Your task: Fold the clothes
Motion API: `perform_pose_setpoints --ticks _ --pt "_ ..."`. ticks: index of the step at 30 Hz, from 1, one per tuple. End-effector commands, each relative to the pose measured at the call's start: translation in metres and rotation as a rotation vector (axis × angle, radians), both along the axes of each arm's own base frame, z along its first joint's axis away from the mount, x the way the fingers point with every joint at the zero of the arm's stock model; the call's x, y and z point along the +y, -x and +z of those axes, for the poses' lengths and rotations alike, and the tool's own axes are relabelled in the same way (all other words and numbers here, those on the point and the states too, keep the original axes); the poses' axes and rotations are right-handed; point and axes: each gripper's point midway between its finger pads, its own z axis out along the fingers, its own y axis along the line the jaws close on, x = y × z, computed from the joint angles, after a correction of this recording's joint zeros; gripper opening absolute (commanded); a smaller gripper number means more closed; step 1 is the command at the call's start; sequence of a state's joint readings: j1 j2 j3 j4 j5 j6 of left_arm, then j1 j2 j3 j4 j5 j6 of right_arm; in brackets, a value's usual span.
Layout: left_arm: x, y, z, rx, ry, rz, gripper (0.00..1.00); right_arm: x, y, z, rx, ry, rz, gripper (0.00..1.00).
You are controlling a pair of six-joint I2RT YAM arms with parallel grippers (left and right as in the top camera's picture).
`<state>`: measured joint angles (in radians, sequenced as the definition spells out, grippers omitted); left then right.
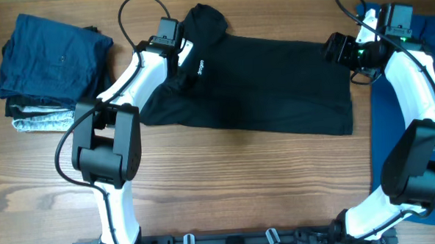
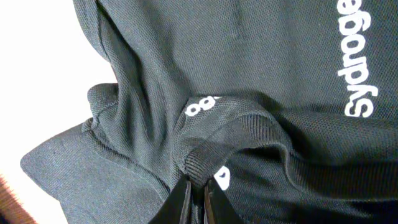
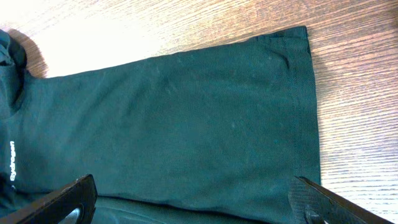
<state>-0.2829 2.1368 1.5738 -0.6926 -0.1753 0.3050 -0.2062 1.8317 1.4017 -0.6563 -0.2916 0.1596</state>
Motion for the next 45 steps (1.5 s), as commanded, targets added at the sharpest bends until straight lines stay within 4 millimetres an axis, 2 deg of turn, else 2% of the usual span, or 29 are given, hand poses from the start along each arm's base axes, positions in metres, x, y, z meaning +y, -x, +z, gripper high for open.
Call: perform_pose_setpoints --ticks 1,7,8,12,14,15,16,17,18,19,20,22,24,26,30,33,36,43,45 --pt "0.009 -0.011 0.001 -0.059 -0.006 0.111 0.08 0.003 0.000 -0.003 0.007 -0.017 0.002 0.99" --pt "0.004 -0.029 0.009 -0.155 0.098 0.282 0.15 0.003 0.000 -0.003 0.007 -0.017 0.002 0.99" --pt "0.000 -0.033 0.011 -0.173 0.136 0.315 0.19 0.003 0.000 -0.003 0.007 -0.017 0.002 0.99" --pt "-0.032 -0.044 0.017 -0.179 0.336 0.302 0.29 0.003 0.000 -0.003 0.007 -0.017 0.002 1.00" --pt "-0.034 -0.059 0.041 -0.253 0.369 0.303 0.27 0.003 0.000 -0.003 0.007 -0.017 0.002 0.99" --pt "-0.033 -0.061 0.057 -0.276 0.383 0.310 0.21 0.003 0.000 -0.003 0.007 -0.017 0.002 1.00" --pt "-0.031 -0.061 0.090 -0.307 0.420 0.350 0.19 0.003 0.000 -0.003 0.007 -0.017 0.002 1.00" --pt "-0.029 -0.055 0.115 -0.321 0.440 0.371 0.17 0.003 0.000 -0.003 0.007 -0.017 0.002 1.00" --pt "-0.026 -0.039 0.139 -0.315 0.450 0.375 0.15 0.003 0.000 -0.003 0.007 -0.017 0.002 1.00" --pt "-0.024 -0.023 0.151 -0.286 0.447 0.373 0.15 0.003 0.000 -0.003 0.007 -0.017 0.002 0.99" --pt "-0.018 0.001 0.151 -0.218 0.408 0.377 0.16 0.003 0.000 -0.003 0.007 -0.017 0.002 1.00" --pt "-0.010 0.034 0.129 -0.071 0.331 0.395 0.13 0.003 0.000 -0.003 0.007 -0.017 0.002 1.00" --pt "-0.002 0.064 0.098 0.097 0.244 0.418 0.08 0.003 0.000 -0.003 0.007 -0.017 0.002 1.00" --pt "-0.005 0.074 0.073 0.195 0.221 0.423 0.06 0.003 0.000 -0.003 0.007 -0.017 0.002 1.00" --pt "-0.023 0.081 0.026 0.328 0.235 0.419 0.05 0.003 0.000 -0.003 0.007 -0.017 0.002 1.00" --pt "-0.028 0.082 0.005 0.363 0.219 0.414 0.06 0.003 0.000 -0.003 0.007 -0.017 0.002 0.99" --pt "-0.037 0.070 -0.014 0.340 0.230 0.399 0.07 0.003 0.000 -0.003 0.007 -0.017 0.002 1.00" --pt "-0.057 0.020 -0.009 0.151 0.333 0.353 0.11 0.003 0.000 -0.003 0.007 -0.017 0.002 1.00" --pt "-0.062 0.012 -0.006 0.117 0.351 0.340 0.12 0.003 0.000 -0.003 0.007 -0.017 0.002 0.99"
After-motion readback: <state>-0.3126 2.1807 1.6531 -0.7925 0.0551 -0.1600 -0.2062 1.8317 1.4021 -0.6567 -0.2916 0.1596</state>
